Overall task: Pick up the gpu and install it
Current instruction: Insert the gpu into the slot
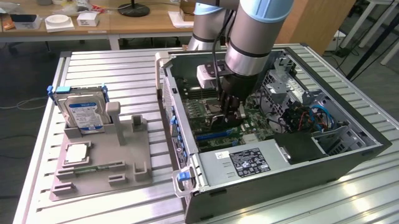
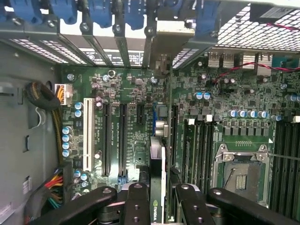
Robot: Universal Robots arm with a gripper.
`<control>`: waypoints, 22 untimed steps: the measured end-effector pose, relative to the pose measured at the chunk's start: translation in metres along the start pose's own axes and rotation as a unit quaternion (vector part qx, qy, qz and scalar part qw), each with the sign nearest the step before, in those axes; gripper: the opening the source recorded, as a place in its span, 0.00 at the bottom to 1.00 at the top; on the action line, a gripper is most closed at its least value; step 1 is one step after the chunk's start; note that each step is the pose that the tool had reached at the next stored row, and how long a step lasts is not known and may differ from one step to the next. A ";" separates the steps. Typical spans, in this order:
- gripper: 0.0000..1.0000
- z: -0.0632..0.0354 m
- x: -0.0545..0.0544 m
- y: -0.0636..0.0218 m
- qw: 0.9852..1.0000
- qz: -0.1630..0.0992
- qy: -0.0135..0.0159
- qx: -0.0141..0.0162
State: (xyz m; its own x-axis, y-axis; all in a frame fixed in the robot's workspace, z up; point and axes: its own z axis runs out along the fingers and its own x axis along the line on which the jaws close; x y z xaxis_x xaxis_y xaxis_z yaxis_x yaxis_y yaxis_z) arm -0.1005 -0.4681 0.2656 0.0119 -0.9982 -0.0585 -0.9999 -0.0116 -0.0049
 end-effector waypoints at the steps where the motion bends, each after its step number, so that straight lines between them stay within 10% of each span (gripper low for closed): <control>1: 0.26 0.0000 0.000 0.0000 1.000 0.000 0.000 0.000; 12: 0.26 0.0000 0.001 0.0025 1.000 0.000 0.007 -0.001; 22: 0.26 0.0022 -0.002 0.0064 1.000 0.000 0.007 0.002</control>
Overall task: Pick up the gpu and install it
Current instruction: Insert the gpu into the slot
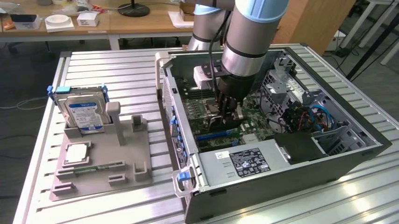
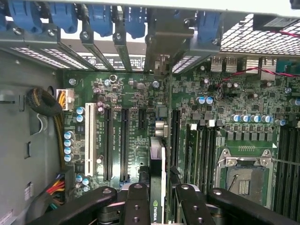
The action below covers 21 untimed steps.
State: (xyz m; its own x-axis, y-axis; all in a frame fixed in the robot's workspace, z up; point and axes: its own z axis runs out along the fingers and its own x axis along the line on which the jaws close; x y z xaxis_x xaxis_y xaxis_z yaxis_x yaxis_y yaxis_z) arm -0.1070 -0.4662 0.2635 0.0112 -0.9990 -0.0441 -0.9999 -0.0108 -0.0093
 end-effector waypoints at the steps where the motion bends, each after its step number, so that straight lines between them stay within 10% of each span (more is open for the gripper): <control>1: 0.26 0.0004 0.000 0.0000 1.000 0.000 0.000 0.000; 21: 0.26 0.0109 0.000 0.0064 1.000 -0.001 -0.001 0.008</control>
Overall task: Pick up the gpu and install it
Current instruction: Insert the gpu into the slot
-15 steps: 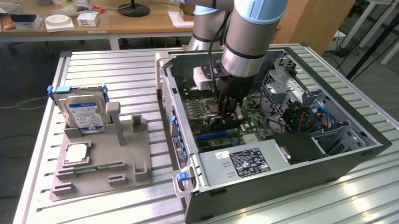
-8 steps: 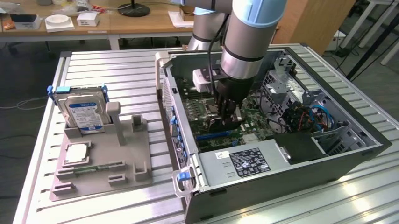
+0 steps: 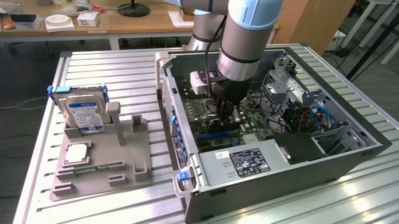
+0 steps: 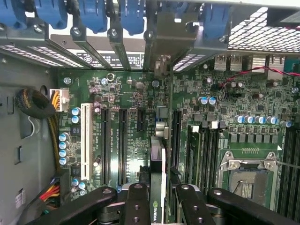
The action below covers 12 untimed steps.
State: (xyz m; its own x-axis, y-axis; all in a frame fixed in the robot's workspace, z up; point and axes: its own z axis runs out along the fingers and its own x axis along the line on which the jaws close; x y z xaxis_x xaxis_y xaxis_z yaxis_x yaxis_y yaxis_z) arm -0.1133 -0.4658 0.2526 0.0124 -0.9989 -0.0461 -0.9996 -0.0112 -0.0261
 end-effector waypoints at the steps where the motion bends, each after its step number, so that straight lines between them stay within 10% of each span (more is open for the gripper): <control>1: 0.26 0.0005 0.000 0.0000 1.000 0.000 0.000 0.000; 12: 0.26 0.0032 0.000 -0.0020 1.000 -0.009 0.000 0.001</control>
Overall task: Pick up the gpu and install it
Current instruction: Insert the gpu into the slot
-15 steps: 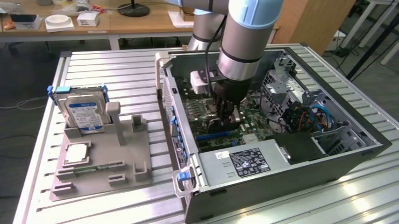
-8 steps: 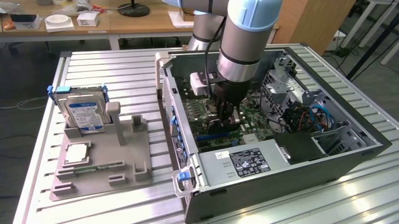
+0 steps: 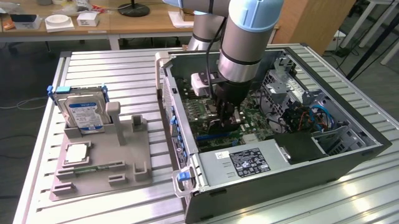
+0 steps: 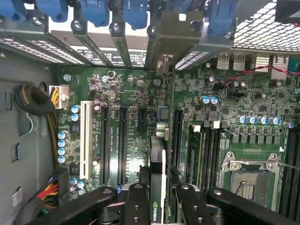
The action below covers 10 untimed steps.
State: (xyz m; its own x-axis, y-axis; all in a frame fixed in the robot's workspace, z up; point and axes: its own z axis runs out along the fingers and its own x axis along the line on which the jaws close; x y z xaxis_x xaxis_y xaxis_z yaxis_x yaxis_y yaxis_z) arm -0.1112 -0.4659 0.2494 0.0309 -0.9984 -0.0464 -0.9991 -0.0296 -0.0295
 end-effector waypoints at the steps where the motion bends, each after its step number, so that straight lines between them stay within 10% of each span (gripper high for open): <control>1: 0.26 0.0000 0.000 0.0000 1.000 -0.003 0.000 0.000; 10: 0.26 0.0001 0.000 -0.0013 1.000 -0.021 -0.001 -0.001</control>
State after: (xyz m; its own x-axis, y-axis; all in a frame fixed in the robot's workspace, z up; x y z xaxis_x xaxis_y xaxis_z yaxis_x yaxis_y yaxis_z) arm -0.1099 -0.4659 0.2494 0.0725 -0.9963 -0.0464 -0.9970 -0.0711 -0.0302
